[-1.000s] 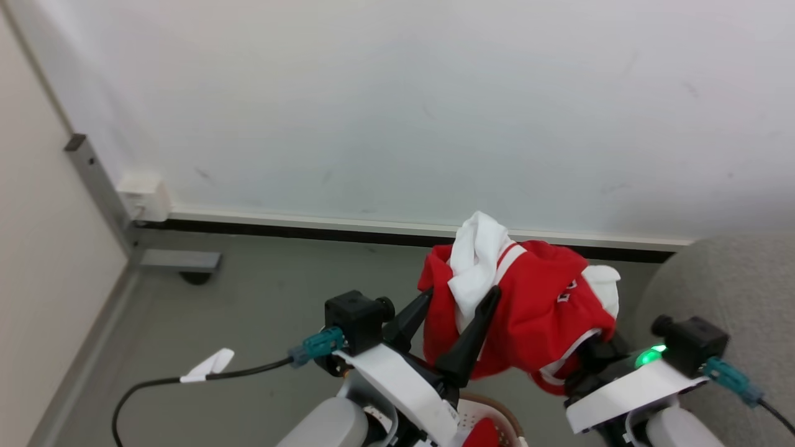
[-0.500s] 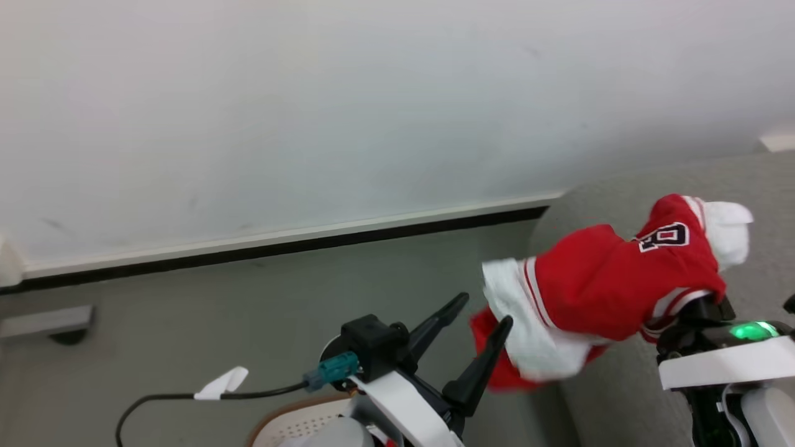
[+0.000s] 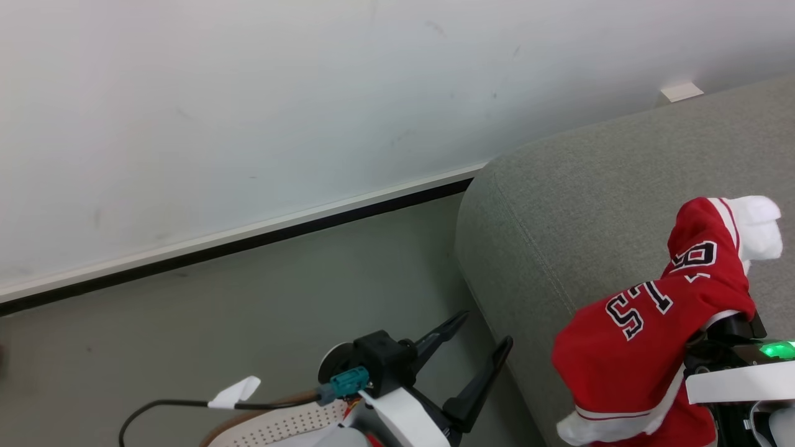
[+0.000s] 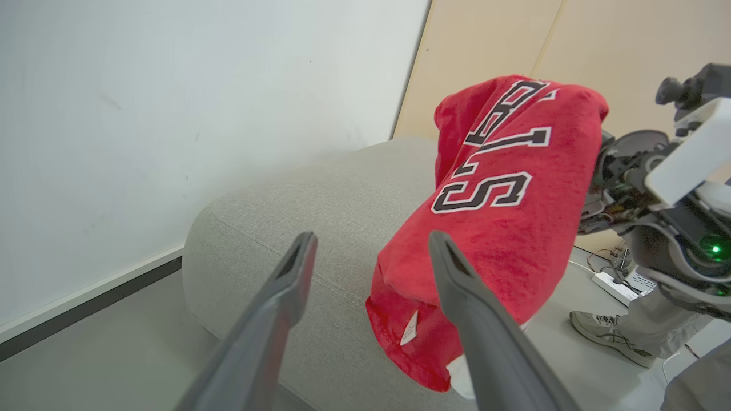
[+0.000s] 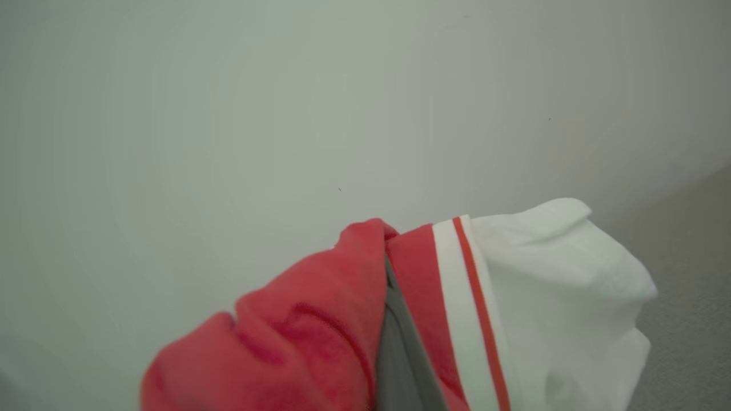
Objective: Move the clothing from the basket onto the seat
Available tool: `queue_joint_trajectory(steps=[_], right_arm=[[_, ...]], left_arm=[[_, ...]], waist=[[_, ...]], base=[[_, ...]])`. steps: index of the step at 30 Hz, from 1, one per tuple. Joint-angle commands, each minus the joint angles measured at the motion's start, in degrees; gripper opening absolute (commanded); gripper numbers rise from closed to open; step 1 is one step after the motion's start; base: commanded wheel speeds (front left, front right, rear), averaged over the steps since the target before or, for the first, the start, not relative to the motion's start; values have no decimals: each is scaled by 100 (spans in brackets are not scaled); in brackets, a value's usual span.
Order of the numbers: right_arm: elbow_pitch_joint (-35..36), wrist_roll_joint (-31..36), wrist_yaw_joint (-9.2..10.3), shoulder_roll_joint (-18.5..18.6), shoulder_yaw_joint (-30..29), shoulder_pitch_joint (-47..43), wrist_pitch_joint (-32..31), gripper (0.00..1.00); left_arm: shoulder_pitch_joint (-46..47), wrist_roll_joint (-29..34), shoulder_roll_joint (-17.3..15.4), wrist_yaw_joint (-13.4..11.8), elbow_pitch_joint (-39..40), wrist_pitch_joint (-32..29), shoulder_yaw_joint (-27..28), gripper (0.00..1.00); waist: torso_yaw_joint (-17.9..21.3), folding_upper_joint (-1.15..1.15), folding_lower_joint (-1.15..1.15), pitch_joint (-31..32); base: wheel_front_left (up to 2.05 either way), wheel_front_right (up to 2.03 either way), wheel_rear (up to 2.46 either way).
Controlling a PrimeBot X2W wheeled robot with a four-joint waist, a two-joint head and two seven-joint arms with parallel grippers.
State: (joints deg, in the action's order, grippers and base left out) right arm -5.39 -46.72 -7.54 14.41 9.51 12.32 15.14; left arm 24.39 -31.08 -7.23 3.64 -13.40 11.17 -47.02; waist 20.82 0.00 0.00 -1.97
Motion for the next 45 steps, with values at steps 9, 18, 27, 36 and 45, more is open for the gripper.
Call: queue_joint_trajectory(steps=[9,18,27,36,45], right_arm=[[-35,-60,10,273,135,544,0,0],[-692,-728,10,1062,215,2163,-264,0],[-1950,-1028,10,1875,-184,4067,-389,0],[-3691,-268,10,2522,6,5190,-542,0],[-5839,992,12,2186,947,4947,-1335,0]], left_arm=[[195,267,-93,-75,-96,42,-80,100],[633,464,-225,-105,66,-133,-89,100],[1127,686,-391,-134,299,-319,-78,100],[1410,732,-279,-162,274,-228,-54,100],[1340,552,-300,-248,83,-39,98,100]], waist=[[-36,0,0,-309],[-419,0,0,-1260],[-869,0,0,-2388],[-1326,0,0,-2947],[-1399,0,0,-2833]], base=[[0,0,0],[0,0,0],[0,0,0],[0,0,0],[0,0,0]])
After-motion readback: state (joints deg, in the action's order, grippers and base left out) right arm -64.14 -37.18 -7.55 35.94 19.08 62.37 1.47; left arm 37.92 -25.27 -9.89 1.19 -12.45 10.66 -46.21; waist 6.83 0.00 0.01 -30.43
